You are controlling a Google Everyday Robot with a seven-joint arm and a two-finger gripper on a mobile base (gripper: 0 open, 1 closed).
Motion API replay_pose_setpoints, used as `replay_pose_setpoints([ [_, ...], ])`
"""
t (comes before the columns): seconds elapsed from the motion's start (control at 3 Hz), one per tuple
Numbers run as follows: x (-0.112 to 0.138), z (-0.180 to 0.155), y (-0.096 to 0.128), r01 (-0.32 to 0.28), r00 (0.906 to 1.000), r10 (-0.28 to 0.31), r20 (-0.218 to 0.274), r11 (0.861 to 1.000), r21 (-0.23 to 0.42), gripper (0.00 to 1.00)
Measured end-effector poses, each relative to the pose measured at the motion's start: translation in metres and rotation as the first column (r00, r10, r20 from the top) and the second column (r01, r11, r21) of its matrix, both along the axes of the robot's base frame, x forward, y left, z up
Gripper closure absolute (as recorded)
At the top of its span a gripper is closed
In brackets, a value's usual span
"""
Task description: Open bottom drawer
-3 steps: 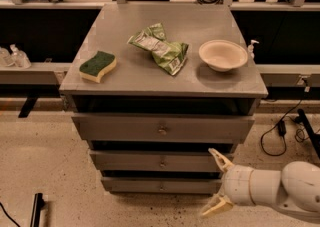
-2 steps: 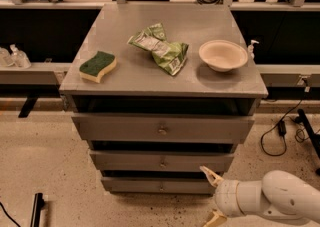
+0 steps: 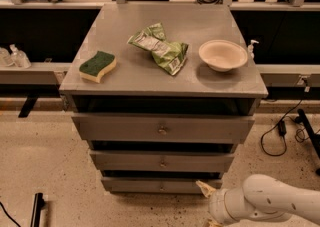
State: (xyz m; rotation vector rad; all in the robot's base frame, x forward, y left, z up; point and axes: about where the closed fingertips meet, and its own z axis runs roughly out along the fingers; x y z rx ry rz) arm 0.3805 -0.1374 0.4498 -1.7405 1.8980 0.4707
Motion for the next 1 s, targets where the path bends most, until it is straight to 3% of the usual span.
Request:
replay_pose_setpoints([
  [0.33, 0.001, -0.016, 0.004, -0.026, 0.9977, 0.025, -0.063, 1.0, -0.015, 0.0],
  [0.67, 0.014, -0.053, -0.005, -0.034, 0.9951, 0.027, -0.096, 0.997, -0.075, 0.0],
  [1.0, 0.023, -0.096, -0.031, -0.002, 0.9938, -0.011, -0.111, 0.994, -0.108, 0.0],
])
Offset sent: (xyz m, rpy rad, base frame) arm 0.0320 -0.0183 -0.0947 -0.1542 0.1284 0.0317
